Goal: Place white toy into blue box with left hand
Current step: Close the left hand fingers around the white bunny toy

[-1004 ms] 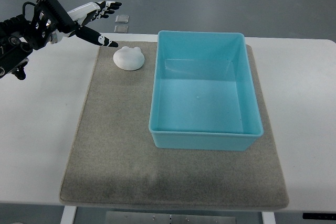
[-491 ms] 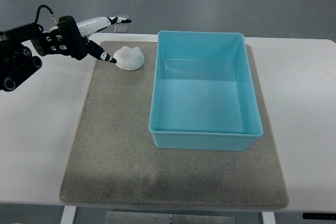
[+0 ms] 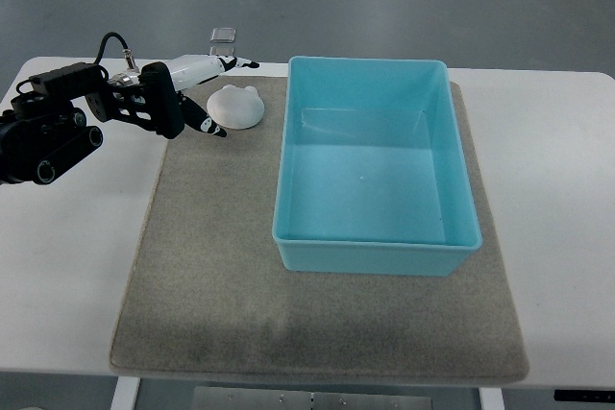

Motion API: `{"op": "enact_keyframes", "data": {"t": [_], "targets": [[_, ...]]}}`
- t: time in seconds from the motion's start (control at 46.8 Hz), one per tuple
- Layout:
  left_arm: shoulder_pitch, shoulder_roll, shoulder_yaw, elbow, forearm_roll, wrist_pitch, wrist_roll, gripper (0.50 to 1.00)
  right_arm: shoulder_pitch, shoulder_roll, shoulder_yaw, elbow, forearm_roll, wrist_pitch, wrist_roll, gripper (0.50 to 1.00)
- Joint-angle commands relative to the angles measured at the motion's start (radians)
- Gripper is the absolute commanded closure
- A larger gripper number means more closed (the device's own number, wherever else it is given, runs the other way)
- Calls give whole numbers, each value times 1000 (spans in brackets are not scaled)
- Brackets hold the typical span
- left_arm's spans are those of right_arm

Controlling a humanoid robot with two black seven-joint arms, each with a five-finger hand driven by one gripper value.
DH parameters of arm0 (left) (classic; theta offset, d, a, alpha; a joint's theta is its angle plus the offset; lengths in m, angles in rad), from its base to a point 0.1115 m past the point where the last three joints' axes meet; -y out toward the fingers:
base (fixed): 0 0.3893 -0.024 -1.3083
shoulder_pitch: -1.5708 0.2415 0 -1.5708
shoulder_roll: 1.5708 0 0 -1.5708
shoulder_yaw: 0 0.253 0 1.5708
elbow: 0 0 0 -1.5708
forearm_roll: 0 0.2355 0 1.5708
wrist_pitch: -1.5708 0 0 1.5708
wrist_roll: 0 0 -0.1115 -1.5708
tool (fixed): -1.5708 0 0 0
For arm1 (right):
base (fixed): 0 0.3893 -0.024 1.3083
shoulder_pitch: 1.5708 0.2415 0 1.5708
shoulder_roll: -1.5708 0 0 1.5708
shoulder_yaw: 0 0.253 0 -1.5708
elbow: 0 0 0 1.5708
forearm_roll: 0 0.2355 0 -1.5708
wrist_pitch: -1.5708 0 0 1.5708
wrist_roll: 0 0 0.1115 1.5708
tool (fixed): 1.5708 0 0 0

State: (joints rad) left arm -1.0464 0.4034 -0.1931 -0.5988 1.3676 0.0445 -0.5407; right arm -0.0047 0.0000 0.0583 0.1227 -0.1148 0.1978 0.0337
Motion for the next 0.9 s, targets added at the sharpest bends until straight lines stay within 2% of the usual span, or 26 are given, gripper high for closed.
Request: {"op": "enact_keyframes", "data": {"t": [0.0, 0.107, 0.256, 0.427, 0.683, 0.876], "targets": [[0, -5, 35, 10, 2, 46, 2, 516, 0, 0, 0, 0, 0, 0, 0, 564], [0, -20, 78, 33, 2, 86, 4, 519, 0, 0, 0, 0, 0, 0, 0, 564], [-1, -46, 81, 74, 2, 89, 4, 525, 0, 0, 0, 0, 0, 0, 0, 564], [-1, -51, 81, 74, 2, 87, 7, 549, 0, 0, 0, 0, 0, 0, 0, 564], [-3, -72, 81, 96, 2, 89, 25, 671, 0, 0, 0, 0, 0, 0, 0, 564], [-3, -75, 83, 97, 2, 87, 48, 720, 0, 0, 0, 0, 0, 0, 0, 564]]}}
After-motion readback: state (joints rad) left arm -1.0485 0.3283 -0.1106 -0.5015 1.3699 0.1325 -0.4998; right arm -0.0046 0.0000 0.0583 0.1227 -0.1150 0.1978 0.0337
